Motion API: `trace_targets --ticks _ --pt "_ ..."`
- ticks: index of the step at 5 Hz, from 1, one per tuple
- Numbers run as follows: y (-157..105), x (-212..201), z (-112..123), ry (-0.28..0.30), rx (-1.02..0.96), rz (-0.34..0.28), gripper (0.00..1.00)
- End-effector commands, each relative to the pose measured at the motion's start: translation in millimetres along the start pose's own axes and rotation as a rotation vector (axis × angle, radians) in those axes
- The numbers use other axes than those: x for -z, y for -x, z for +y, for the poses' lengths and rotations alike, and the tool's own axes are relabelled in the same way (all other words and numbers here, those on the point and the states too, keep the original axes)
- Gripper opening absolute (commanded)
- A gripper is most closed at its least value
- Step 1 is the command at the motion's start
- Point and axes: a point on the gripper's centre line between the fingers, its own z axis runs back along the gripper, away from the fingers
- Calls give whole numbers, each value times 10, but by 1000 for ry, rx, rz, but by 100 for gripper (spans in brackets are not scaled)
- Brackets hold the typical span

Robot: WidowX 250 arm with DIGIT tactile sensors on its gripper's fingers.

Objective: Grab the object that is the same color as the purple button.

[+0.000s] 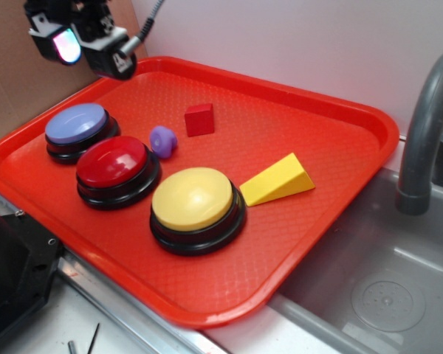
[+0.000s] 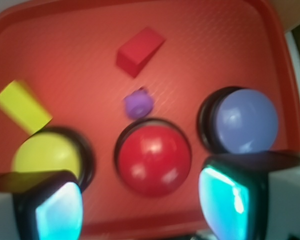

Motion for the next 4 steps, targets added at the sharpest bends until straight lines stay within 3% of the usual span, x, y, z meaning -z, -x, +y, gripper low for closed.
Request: trace_targets --ticks 1,3,4 --pt "-232 352 62 -56 -40 -2 100" --pt "-394 692 56 -43 -73 12 100" --pt "-423 844 9 -65 -69 34 100"
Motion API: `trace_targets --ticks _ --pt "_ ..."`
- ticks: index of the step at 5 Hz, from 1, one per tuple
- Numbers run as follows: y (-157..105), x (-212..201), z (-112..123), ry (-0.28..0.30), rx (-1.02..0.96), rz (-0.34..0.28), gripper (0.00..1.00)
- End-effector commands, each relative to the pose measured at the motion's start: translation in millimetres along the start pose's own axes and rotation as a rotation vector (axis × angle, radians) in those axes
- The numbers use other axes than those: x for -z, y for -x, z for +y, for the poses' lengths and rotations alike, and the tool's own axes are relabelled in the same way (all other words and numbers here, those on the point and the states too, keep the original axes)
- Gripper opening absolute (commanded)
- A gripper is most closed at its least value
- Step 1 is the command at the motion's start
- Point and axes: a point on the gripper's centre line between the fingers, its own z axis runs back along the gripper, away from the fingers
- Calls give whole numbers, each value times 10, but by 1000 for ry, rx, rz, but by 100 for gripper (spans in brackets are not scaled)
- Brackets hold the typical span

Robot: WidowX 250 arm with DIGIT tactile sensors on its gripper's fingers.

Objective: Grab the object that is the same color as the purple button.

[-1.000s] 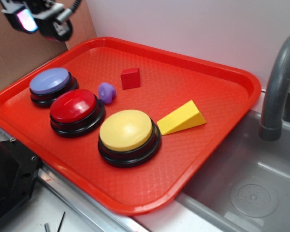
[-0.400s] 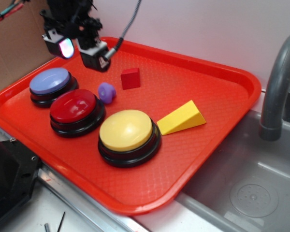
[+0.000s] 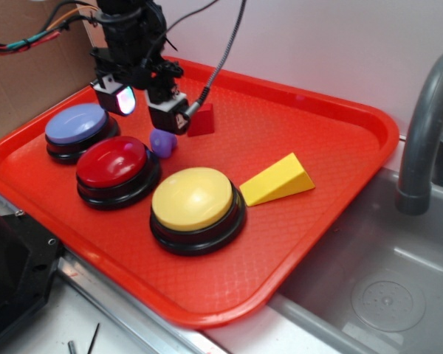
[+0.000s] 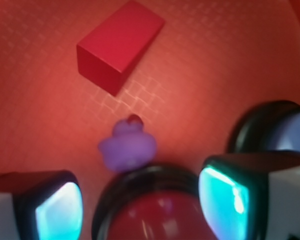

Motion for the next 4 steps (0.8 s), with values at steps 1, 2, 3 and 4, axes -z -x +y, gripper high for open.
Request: trace_targets --ticks 1,2,3,4 --pt "-114 218 -85 -64 16 -10 100" --pt "-132 270 -76 -74 10 10 100" --pt "-142 302 -47 -70 -27 -5 0" --pt "-131 262 -45 -76 -30 -5 0"
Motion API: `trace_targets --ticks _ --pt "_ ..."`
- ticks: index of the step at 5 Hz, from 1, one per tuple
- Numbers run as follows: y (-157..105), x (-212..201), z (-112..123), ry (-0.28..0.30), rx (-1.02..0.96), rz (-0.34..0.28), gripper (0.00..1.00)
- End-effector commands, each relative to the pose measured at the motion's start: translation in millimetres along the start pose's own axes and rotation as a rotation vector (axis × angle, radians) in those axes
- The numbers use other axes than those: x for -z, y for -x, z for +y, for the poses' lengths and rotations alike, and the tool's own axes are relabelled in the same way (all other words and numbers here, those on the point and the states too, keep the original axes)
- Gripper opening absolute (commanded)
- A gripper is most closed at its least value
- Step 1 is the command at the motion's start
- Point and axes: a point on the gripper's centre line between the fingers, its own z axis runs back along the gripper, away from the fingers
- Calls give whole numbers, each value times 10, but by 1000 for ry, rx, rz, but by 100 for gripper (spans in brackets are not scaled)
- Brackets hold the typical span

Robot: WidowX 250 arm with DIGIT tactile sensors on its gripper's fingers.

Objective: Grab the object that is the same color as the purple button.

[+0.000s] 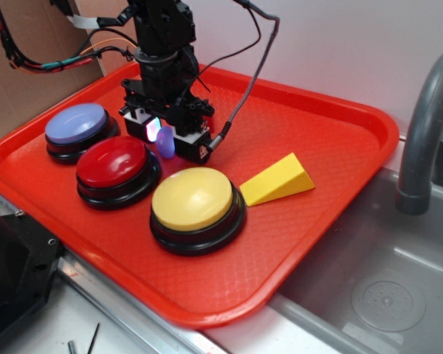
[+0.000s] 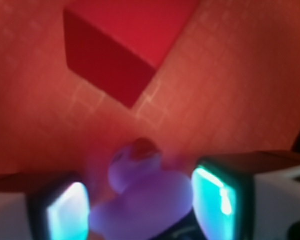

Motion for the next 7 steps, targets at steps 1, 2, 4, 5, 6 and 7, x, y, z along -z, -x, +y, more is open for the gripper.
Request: trace_targets --ticks 1,2,4,5,6,7 --pt "-65 -202 55 10 -19 -22 0" --pt "-111 -651 12 56 -15 -27 0" --pt "17 -1616 56 176 -44 -103 0" --pt "130 -1948 108 213 -32 -145 0" --pt "230 -2077 105 211 3 -205 0" --pt "159 -1992 73 137 71 -173 0"
